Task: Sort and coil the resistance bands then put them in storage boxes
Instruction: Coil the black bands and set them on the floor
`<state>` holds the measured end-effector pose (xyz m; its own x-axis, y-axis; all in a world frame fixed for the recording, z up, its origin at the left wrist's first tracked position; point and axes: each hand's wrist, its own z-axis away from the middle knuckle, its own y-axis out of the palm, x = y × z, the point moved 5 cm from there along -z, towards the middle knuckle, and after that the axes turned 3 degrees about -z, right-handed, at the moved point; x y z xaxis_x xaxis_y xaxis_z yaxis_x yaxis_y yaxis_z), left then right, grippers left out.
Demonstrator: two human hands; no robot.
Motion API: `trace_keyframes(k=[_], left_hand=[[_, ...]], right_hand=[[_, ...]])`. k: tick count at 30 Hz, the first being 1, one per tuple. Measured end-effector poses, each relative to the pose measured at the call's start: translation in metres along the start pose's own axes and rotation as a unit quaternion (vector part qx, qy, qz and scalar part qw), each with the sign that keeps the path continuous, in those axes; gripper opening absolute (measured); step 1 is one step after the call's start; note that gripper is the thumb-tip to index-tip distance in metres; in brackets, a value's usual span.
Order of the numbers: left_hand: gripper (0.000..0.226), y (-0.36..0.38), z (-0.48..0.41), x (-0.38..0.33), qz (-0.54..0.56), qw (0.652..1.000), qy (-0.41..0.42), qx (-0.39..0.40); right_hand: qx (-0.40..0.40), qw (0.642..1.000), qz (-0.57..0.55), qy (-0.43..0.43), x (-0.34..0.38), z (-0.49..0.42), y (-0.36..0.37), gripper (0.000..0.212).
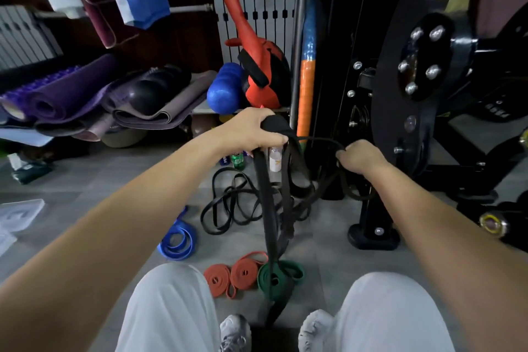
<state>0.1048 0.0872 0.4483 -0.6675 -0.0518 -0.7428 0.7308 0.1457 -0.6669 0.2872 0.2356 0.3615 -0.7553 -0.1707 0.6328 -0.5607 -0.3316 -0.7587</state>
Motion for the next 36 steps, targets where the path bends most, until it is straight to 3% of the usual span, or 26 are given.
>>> trace_keyframes(k=[4,8,15,20,22,26,30,32,36], left_hand=[[0.015,-0.005,0.025,0.022,0.051,0.997,-0.046,-0.029],[0.013,-0.019,0.043,0.03,0.138,0.985,-0.062,-0.084],[0.014,-0.015,0.053,0.022,0.075,0.994,-0.074,-0.036],[0.012,-0.006,0.061,0.043,0.098,0.989,-0.101,-0.054],[0.013,-0.003,0.063,0.048,0.106,0.987,-0.105,-0.063],[0.019,0.004,0.063,0.047,0.108,0.988,-0.104,-0.032],[0.02,0.021,0.066,0.034,0.078,0.994,-0.076,0.027],[0.019,0.025,0.071,0.03,0.085,0.994,-0.063,0.026],[0.018,0.015,0.092,0.041,0.109,0.991,-0.081,-0.003]], right_hand=[[-0.013,0.997,-0.02,0.074,-0.047,0.014,0.014,0.021],[-0.008,0.987,-0.028,0.161,-0.101,0.03,0.026,0.034],[0.006,0.99,-0.029,0.141,-0.098,0.03,0.044,0.036],[0.031,0.988,-0.076,0.133,-0.11,0.037,0.055,0.03],[0.05,0.987,-0.079,0.127,-0.108,0.044,0.055,0.042],[0.115,0.989,-0.087,0.04,-0.067,0.056,0.064,0.072],[0.24,0.94,-0.205,-0.131,0.013,0.087,0.083,0.096],[0.243,0.927,-0.202,-0.205,0.04,0.098,0.092,0.091],[0.237,0.916,-0.259,-0.196,0.046,0.106,0.105,0.061]])
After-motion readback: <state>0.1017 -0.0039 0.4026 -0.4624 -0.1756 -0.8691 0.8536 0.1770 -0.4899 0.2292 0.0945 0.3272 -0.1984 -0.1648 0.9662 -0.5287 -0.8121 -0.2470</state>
